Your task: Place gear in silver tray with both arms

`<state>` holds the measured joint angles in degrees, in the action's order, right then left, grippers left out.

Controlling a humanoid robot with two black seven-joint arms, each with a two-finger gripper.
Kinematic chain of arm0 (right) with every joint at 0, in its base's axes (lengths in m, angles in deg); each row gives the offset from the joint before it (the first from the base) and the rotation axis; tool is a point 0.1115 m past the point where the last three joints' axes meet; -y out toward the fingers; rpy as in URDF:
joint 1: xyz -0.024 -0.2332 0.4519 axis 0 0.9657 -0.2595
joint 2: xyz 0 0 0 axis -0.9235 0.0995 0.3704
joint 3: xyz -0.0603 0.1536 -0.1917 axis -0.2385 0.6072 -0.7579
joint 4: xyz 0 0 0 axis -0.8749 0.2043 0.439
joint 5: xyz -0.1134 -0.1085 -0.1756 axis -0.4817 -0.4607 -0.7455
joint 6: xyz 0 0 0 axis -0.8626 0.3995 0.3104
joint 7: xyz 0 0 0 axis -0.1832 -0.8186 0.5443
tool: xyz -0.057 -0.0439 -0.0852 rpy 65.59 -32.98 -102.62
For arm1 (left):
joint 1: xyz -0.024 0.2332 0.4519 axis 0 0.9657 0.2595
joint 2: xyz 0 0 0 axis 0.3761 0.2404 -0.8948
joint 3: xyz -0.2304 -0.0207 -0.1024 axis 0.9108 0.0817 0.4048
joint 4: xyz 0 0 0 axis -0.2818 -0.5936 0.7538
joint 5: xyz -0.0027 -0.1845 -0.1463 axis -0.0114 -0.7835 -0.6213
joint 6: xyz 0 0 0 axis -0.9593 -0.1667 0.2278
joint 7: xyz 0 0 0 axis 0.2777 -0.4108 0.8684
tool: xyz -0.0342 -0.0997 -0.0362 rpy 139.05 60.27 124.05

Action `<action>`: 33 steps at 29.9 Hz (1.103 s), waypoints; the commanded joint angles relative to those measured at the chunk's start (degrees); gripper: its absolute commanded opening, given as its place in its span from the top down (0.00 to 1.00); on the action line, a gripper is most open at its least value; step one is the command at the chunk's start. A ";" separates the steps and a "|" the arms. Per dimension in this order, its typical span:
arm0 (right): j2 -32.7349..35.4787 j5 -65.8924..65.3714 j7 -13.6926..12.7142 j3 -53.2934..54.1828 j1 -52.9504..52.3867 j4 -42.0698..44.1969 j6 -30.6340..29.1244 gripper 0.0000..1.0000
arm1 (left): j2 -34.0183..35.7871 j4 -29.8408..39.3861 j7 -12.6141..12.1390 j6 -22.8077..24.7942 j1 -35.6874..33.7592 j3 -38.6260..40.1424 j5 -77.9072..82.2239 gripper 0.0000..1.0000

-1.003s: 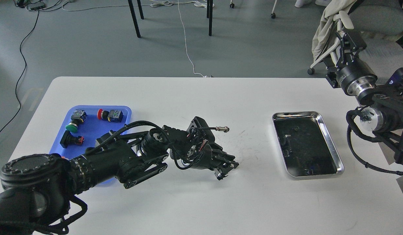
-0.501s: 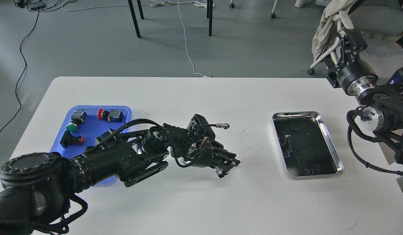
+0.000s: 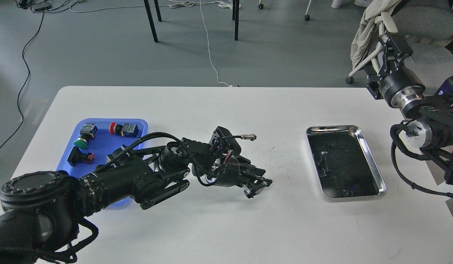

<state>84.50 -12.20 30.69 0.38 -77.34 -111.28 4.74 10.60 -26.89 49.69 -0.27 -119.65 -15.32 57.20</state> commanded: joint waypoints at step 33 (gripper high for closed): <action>3.44 -24.51 0.00 0.09 -3.74 -8.21 -3.52 0.04 | 25.66 1.00 0.00 -1.14 -7.06 3.89 -35.85 0.07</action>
<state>87.94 -33.63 30.69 0.38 -80.85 -118.27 1.23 33.85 -25.99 49.69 -0.77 -127.04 -11.89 25.66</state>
